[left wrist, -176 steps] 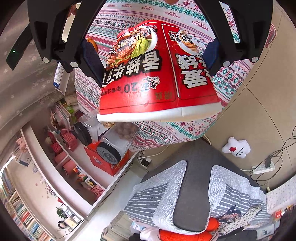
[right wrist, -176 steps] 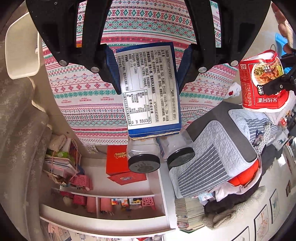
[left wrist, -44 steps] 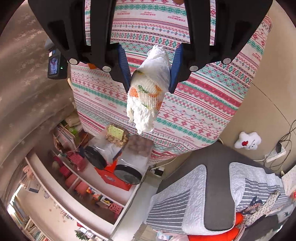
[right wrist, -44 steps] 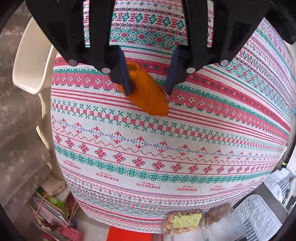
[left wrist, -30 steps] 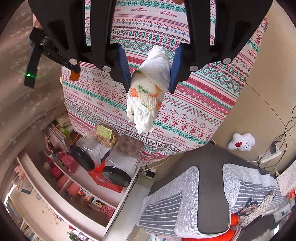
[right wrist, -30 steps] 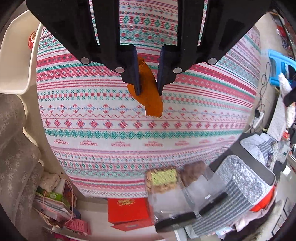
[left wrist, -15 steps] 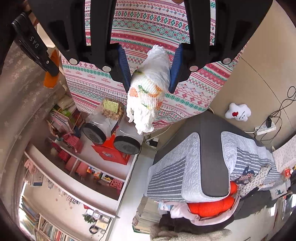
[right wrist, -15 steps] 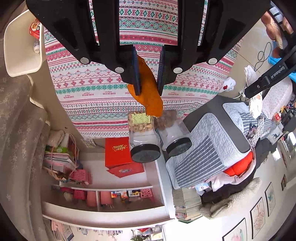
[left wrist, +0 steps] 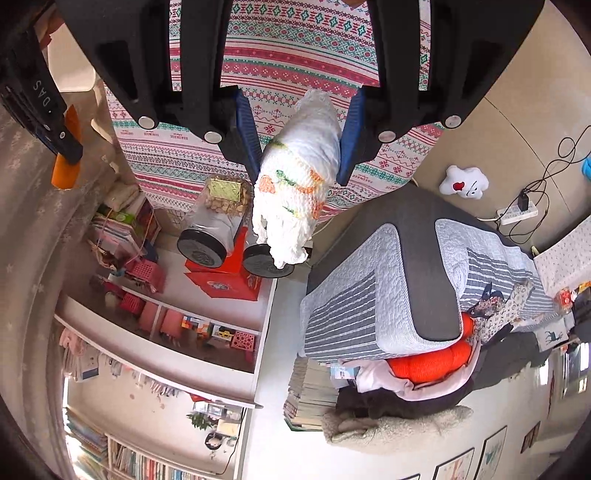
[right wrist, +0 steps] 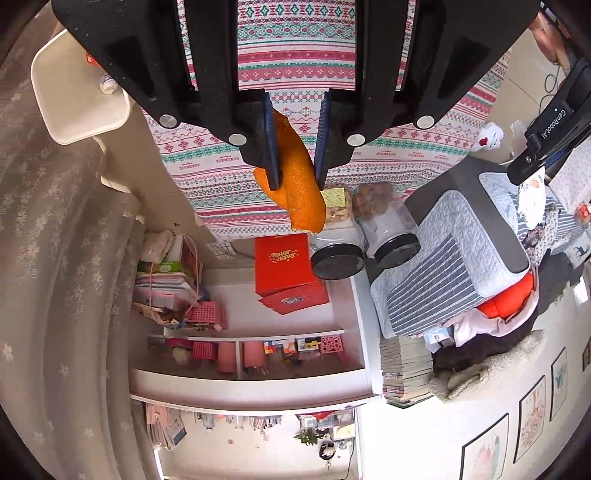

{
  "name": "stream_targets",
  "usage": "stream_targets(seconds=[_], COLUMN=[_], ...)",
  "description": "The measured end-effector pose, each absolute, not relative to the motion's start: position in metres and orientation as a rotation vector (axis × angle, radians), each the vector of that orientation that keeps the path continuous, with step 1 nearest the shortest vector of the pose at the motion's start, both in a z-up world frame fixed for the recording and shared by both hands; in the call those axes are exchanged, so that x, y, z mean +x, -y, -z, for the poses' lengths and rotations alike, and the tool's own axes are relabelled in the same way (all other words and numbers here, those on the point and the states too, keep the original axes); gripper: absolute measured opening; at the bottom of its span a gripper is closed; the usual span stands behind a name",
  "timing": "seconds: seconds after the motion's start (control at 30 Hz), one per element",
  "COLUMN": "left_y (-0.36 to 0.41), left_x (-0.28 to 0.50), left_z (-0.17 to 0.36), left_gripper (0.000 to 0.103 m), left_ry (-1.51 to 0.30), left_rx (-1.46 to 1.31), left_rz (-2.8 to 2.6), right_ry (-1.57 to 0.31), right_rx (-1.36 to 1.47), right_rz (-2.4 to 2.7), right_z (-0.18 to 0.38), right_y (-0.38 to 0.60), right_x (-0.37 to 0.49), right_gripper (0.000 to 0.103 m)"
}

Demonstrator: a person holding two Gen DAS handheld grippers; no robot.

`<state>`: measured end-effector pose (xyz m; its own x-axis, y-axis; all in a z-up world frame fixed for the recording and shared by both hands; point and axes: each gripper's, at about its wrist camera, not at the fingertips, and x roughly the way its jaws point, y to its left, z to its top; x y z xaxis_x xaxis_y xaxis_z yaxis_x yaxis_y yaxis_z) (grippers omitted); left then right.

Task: Collect trash
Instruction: 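Carry the orange peel over the white bin and open the right tool, then lower the tissue into the white bin and open the left tool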

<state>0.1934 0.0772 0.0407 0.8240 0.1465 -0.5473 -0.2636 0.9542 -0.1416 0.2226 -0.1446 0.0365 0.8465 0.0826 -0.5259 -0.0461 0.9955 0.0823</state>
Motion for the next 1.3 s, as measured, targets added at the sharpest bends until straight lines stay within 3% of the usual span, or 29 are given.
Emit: stream_targets(seconds=[0.5, 0.97, 1.0, 1.07, 1.2, 1.27, 1.3], left_y=[-0.009, 0.072, 0.08, 0.096, 0.134, 0.154, 0.165], left_x=[0.204, 0.21, 0.21, 0.209, 0.205, 0.203, 0.202], left_z=[-0.036, -0.025, -0.024, -0.023, -0.019, -0.016, -0.014], left_gripper=[0.04, 0.04, 0.04, 0.04, 0.04, 0.04, 0.04], left_ry=[-0.561, -0.585, -0.588, -0.594, -0.606, -0.631, -0.642], left_rx=[-0.185, -0.132, -0.128, -0.117, -0.075, -0.063, -0.057], left_rz=[-0.134, -0.018, -0.001, 0.033, 0.11, 0.155, 0.177], right_ry=[-0.527, -0.601, -0.601, -0.587, -0.521, -0.457, -0.427], right_rx=[0.073, 0.153, 0.159, 0.172, 0.242, 0.298, 0.329], right_rz=[0.121, 0.419, 0.424, 0.438, 0.495, 0.563, 0.592], right_z=[-0.043, -0.026, -0.025, -0.028, -0.04, -0.049, -0.053], right_y=[0.223, 0.367, 0.375, 0.388, 0.421, 0.441, 0.451], right_x=[0.212, 0.192, 0.189, 0.181, 0.164, 0.152, 0.147], right_gripper=[0.018, 0.023, 0.025, 0.042, 0.065, 0.091, 0.094])
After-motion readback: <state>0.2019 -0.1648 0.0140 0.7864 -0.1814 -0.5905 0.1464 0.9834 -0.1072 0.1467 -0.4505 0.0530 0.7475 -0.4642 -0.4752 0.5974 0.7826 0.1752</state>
